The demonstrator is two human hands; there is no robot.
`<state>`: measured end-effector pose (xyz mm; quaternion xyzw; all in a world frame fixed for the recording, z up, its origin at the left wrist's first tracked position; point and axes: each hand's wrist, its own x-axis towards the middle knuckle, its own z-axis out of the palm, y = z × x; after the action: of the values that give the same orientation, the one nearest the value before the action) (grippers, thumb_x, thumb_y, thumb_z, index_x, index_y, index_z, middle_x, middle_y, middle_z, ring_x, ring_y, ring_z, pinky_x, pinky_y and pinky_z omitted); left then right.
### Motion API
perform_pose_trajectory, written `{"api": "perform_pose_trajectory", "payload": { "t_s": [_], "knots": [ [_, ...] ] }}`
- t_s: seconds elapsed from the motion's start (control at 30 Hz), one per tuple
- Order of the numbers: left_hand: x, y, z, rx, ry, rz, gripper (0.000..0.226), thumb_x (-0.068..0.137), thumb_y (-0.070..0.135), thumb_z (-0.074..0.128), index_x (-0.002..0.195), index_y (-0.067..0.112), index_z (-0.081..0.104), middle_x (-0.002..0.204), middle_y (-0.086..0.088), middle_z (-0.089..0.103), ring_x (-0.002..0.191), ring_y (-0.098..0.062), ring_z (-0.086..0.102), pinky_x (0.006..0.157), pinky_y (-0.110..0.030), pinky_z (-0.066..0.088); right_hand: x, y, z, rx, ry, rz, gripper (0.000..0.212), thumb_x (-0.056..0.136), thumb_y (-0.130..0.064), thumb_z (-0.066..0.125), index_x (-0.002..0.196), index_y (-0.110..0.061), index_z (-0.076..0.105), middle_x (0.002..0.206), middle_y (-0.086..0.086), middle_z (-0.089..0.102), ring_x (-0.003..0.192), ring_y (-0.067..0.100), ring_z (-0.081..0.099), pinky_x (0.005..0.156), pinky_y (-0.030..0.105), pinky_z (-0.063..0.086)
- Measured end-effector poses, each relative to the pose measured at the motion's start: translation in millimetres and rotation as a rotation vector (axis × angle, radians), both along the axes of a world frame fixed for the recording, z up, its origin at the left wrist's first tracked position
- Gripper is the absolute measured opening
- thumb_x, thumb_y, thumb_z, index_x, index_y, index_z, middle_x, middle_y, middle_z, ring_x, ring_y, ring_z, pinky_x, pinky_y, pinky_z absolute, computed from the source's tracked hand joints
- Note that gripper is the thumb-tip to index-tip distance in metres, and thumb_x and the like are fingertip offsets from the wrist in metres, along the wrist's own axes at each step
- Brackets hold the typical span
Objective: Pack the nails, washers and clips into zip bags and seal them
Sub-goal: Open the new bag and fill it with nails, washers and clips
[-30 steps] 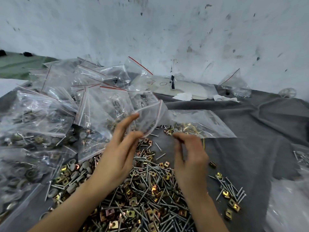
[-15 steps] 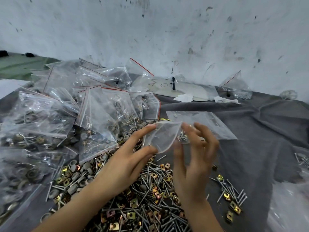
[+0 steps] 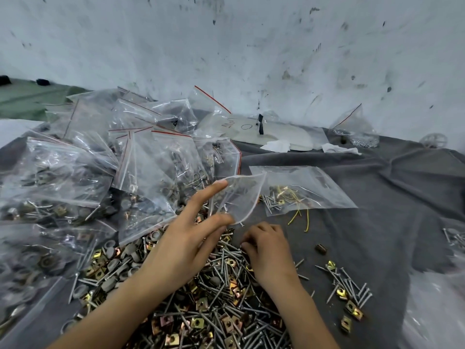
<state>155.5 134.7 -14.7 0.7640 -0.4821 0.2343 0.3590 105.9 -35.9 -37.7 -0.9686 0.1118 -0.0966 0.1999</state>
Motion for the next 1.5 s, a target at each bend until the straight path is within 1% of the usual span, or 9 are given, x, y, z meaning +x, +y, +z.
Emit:
{"api": "perform_pose_trajectory", "payload": {
  "t_s": [0.27, 0.4, 0.67, 0.77, 0.97, 1.17, 1.27, 1.4, 1.5],
  "knots": [
    [-4, -1, 2, 0.049, 0.01, -0.016, 0.024, 0.098, 0.027, 0.044, 0.104, 0.015, 0.065, 0.151, -0.007, 0.032, 0.14, -0.015, 0.032, 0.107, -0.015, 0.032, -2, -8, 4, 0.047, 0.038, 0.002, 0.013, 0.095, -0.019, 0.052, 0.107, -0.019, 0.055, 0.111, 0.002, 0.059, 0.113, 0.021, 0.04, 0.094, 0.033, 0.036],
    [-5, -1, 3, 0.077, 0.033, -0.008, 0.025, 0.097, 0.027, 0.045, 0.104, 0.015, 0.067, 0.152, -0.006, 0.031, 0.14, -0.014, 0.031, 0.108, -0.013, 0.029, -5, -16, 5, -0.047, 0.062, 0.1, 0.03, 0.096, -0.013, 0.046, 0.123, -0.024, 0.054, 0.118, -0.001, 0.054, 0.117, 0.019, 0.036, 0.098, 0.03, 0.034],
    [-4, -1, 3, 0.026, 0.033, -0.01, 0.021, 0.095, 0.019, 0.048, 0.109, 0.017, 0.064, 0.153, -0.009, 0.029, 0.141, -0.017, 0.031, 0.109, -0.014, 0.029, -26, 3, 48, 0.366, -0.509, 0.307, 0.009, 0.085, -0.018, 0.067, 0.093, -0.018, 0.064, 0.091, -0.01, 0.061, 0.092, 0.007, 0.056, 0.08, 0.018, 0.043],
    [-4, 1, 4, -0.038, 0.051, 0.003, 0.019, 0.095, 0.016, 0.048, 0.11, 0.02, 0.059, 0.153, -0.01, 0.028, 0.142, -0.019, 0.029, 0.11, -0.02, 0.031, -36, 13, 60, 0.446, -0.749, 0.332, 0.011, 0.083, -0.025, 0.065, 0.09, -0.017, 0.066, 0.087, -0.01, 0.064, 0.087, 0.01, 0.061, 0.079, 0.024, 0.049],
    [-9, -2, 5, 0.079, -0.015, 0.009, 0.024, 0.095, 0.017, 0.048, 0.106, 0.012, 0.067, 0.153, -0.01, 0.027, 0.143, -0.022, 0.028, 0.114, -0.022, 0.026, -36, 21, 56, 0.078, -1.1, 0.211, 0.011, 0.083, -0.011, 0.067, 0.092, -0.006, 0.071, 0.087, -0.002, 0.067, 0.09, 0.02, 0.054, 0.085, 0.027, 0.045],
    [-10, -3, 5, 0.077, -0.034, -0.026, 0.019, 0.096, 0.016, 0.047, 0.104, 0.01, 0.062, 0.154, -0.012, 0.027, 0.142, -0.023, 0.029, 0.112, -0.029, 0.033, -29, 24, 42, -0.129, -1.027, 0.094, 0.026, 0.085, -0.032, 0.068, 0.105, -0.016, 0.072, 0.117, 0.002, 0.063, 0.12, 0.024, 0.044, 0.097, 0.042, 0.041],
    [-8, -2, 4, 0.055, -0.01, -0.014, 0.02, 0.095, 0.017, 0.048, 0.107, 0.013, 0.064, 0.154, -0.01, 0.027, 0.142, -0.023, 0.03, 0.113, -0.029, 0.032, -27, 22, 42, 0.018, -1.014, 0.015, 0.039, 0.091, -0.042, 0.053, 0.123, -0.019, 0.06, 0.135, 0.005, 0.047, 0.13, 0.023, 0.036, 0.104, 0.045, 0.034],
    [-7, -1, 5, 0.04, -0.015, 0.002, 0.017, 0.093, 0.013, 0.05, 0.101, 0.012, 0.066, 0.153, -0.011, 0.028, 0.142, -0.024, 0.03, 0.113, -0.025, 0.029, -24, 13, 37, 0.198, -0.886, -0.121, 0.018, 0.091, -0.015, 0.056, 0.109, -0.014, 0.061, 0.108, -0.003, 0.055, 0.109, 0.019, 0.051, 0.092, 0.038, 0.043],
    [-8, -2, 7, 0.036, -0.021, 0.012, 0.019, 0.092, 0.012, 0.05, 0.098, 0.008, 0.067, 0.152, -0.013, 0.03, 0.143, -0.024, 0.028, 0.114, -0.024, 0.026, -20, 3, 32, 0.196, -0.368, -0.082, 0.008, 0.089, -0.017, 0.059, 0.096, -0.021, 0.061, 0.09, -0.013, 0.055, 0.1, 0.016, 0.051, 0.088, 0.036, 0.044]
  ]
}}
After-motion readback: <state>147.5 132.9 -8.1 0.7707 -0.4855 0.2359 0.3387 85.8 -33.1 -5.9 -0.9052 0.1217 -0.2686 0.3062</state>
